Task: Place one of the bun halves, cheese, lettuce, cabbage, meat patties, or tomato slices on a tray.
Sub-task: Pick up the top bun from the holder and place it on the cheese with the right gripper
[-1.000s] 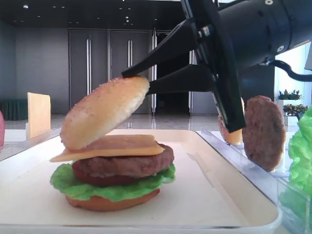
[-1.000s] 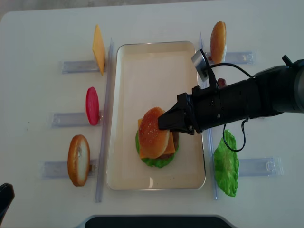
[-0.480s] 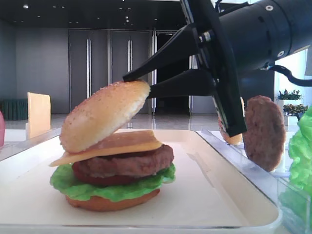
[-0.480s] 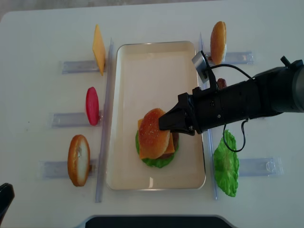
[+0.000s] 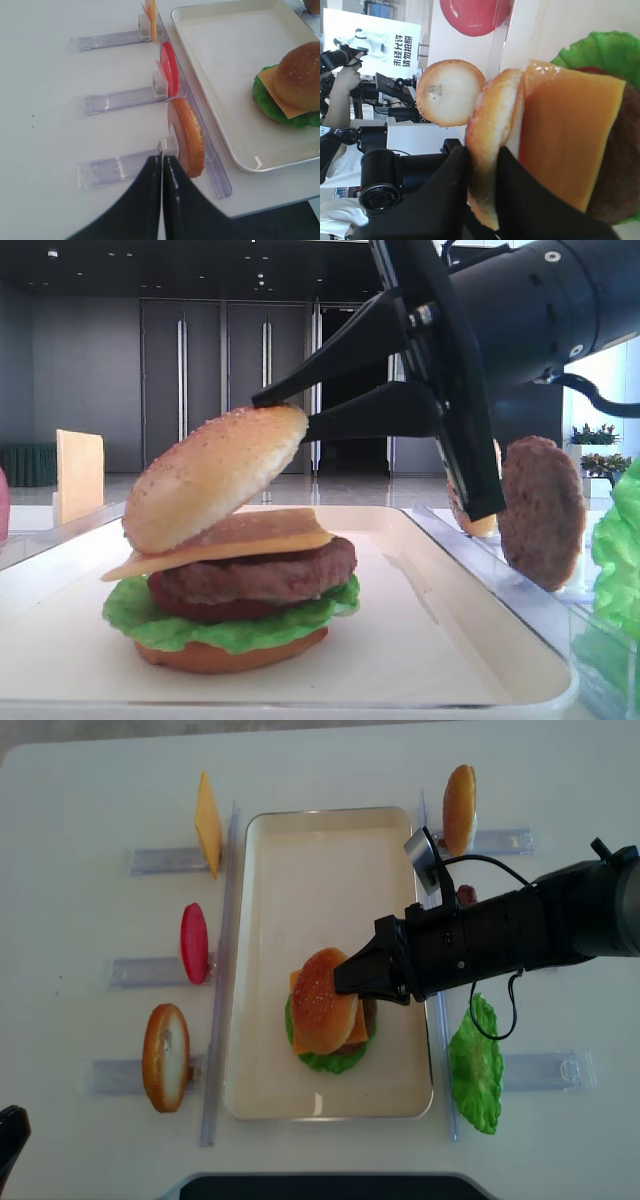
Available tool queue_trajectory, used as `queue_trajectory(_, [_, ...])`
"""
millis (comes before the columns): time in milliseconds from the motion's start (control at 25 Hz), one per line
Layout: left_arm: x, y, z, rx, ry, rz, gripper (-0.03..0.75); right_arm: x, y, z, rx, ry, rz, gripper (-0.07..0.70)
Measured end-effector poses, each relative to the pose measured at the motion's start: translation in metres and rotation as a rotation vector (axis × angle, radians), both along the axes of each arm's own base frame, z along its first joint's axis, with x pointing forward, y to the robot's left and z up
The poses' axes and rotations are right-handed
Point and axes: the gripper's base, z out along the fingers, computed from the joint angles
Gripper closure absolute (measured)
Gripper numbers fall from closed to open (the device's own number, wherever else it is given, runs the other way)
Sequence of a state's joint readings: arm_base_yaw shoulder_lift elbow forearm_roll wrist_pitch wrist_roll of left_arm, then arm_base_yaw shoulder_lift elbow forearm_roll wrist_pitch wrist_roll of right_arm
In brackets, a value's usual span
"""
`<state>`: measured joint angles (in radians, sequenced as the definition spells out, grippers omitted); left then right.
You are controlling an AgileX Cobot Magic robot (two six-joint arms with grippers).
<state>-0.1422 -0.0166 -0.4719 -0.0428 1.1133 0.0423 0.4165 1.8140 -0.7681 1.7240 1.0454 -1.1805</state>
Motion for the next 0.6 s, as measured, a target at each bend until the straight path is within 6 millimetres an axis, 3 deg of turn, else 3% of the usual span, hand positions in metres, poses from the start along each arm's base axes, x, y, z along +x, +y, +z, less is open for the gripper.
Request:
queue_trajectory(440, [0.0, 0.0, 0.0, 0.0, 0.0, 0.0, 0.716, 0.0001, 0.0, -0.0001, -0.001, -0.001, -0.001, 0.483])
queue_trajectory(600, [0.0, 0.0, 0.0, 0.0, 0.0, 0.0, 0.716, 0.0004, -0.0002, -0.0005, -0.006, -0.002, -0.004, 0.428])
